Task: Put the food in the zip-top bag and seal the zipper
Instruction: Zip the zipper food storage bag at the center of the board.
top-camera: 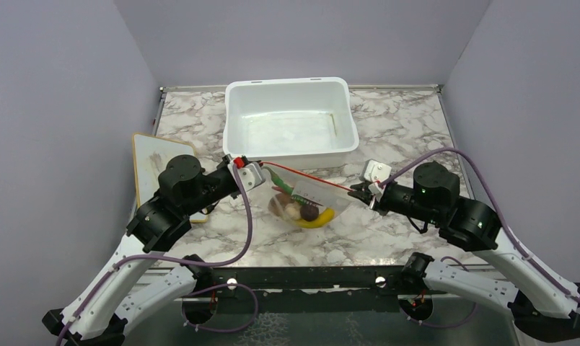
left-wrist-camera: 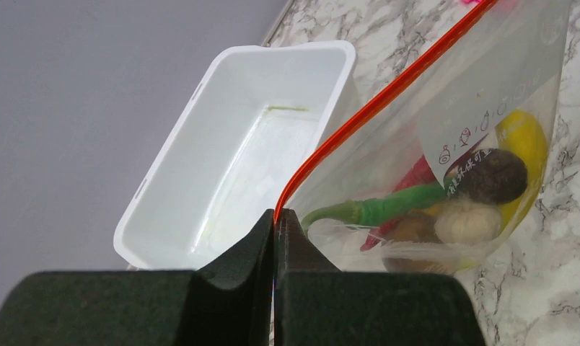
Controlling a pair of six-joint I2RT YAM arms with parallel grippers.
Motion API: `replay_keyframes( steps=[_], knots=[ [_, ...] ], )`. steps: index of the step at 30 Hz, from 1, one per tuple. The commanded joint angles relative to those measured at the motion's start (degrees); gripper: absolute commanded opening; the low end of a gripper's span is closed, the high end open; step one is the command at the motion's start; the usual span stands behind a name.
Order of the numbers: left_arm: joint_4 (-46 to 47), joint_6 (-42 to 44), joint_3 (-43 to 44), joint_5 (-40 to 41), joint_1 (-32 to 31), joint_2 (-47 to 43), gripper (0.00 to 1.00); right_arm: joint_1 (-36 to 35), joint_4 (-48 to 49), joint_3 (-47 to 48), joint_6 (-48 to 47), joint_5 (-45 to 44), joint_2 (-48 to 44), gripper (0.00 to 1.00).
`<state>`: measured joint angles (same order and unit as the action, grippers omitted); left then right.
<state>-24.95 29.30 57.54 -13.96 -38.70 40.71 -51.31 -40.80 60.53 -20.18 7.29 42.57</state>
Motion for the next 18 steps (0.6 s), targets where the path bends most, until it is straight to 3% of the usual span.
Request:
replay_keyframes(
  steps=[1,15,18],
  knots=[
    [1.2,1.2,2.7,6.6,0.7,-1.0,0.00,0.0,-7.9,2.6,0.3,-8.6,-2.3,0.01],
    [-0.2,0.6,2.0,7.2,0.7,-0.6,0.00,0.0,-11.9,6.0,3.9,-15.7,-4.1,0.01],
    [0.6,-0.7,1.0,2.6,0.7,-1.0,0.00,0.0,-10.4,5.1,4.7,-14.5,-4.5,0.01]
  ],
)
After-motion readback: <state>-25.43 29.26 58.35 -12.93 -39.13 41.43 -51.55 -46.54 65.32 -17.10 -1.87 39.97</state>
